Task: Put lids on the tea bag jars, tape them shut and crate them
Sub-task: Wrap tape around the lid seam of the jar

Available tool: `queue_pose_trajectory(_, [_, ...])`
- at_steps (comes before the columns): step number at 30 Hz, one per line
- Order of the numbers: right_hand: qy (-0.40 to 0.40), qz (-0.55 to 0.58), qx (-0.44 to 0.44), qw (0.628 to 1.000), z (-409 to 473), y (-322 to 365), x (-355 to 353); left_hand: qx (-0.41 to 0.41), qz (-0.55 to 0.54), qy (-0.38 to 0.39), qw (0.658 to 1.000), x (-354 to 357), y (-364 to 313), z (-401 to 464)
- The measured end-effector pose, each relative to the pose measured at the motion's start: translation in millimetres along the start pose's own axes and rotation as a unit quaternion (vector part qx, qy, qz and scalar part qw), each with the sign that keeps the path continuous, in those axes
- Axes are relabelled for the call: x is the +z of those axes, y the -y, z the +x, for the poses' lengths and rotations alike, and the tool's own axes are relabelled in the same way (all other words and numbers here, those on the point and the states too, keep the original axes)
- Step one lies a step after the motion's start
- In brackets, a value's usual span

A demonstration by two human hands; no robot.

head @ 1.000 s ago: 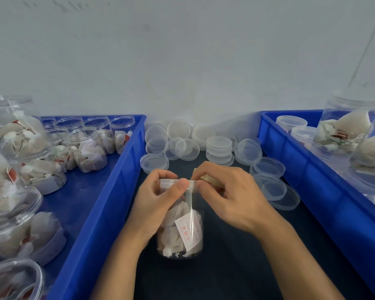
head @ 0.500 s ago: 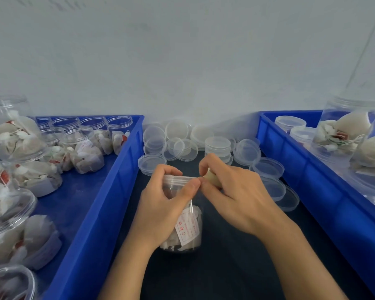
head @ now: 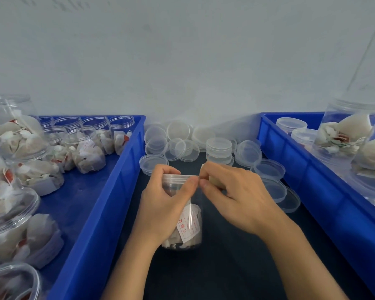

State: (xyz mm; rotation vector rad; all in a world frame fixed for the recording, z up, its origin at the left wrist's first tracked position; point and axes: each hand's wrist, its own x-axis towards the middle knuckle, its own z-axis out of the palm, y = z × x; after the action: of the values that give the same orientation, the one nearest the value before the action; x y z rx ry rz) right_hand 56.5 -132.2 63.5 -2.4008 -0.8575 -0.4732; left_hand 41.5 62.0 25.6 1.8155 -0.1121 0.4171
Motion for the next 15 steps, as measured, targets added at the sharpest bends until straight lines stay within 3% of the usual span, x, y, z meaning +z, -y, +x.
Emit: queue_pose_trajectory(15, [0.037,0.054,0.026,0.997,0.1,-6.0,-1.8,-0.019,-0.029,0.039,0.999,-7.4,0.7,2.8])
